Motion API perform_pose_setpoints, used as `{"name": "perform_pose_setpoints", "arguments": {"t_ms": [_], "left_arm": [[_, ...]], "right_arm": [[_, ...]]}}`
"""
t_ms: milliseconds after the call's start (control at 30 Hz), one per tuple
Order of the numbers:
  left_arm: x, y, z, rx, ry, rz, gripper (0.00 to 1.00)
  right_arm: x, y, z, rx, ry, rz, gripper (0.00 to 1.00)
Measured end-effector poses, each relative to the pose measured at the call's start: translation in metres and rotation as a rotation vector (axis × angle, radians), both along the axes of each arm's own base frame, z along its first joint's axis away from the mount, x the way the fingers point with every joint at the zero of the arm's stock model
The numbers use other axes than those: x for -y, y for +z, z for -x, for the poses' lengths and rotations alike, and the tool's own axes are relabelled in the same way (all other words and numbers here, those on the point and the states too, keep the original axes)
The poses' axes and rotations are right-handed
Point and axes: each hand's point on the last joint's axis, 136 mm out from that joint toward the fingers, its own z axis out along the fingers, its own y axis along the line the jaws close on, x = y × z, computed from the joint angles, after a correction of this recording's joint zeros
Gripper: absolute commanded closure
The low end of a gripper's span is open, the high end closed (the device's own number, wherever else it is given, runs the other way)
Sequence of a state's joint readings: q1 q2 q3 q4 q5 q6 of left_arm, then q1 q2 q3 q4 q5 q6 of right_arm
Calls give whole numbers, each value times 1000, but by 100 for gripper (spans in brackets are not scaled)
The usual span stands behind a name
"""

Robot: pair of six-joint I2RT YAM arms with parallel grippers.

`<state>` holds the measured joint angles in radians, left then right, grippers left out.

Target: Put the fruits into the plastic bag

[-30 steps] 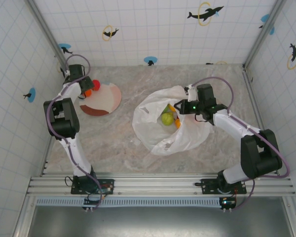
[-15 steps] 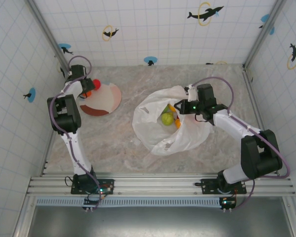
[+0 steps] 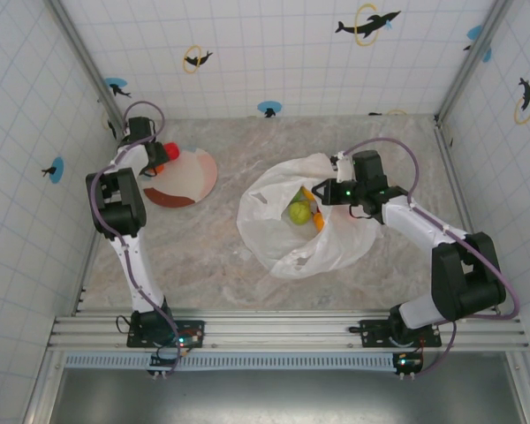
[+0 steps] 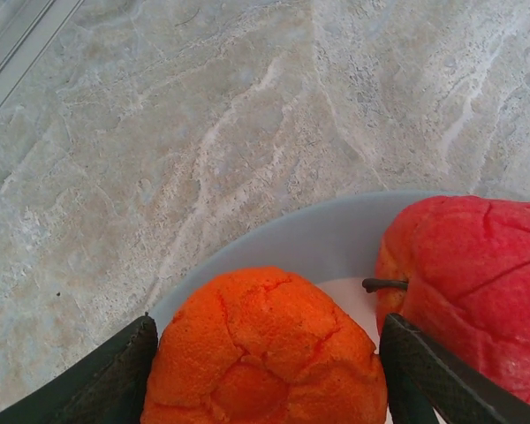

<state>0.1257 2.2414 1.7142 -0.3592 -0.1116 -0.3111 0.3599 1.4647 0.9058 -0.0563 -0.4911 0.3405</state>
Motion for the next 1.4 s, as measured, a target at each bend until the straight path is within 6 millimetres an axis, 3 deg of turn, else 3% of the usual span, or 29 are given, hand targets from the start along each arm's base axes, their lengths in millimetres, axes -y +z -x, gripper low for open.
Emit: {"name": "perform_pose_setpoints", "arguments": {"t_ms": [433,800,1400], "left_arm": [[5,0,5,11,-7,22,38],[23,7,70,37,20,106,36],[32,-4,76,24,6,101,28]], "right_arm": [[0,0,0,-3,-2,-1,100],[0,0,0,-5,-4,-4,100],[-2,5,2,3,-3,-11,100]]}}
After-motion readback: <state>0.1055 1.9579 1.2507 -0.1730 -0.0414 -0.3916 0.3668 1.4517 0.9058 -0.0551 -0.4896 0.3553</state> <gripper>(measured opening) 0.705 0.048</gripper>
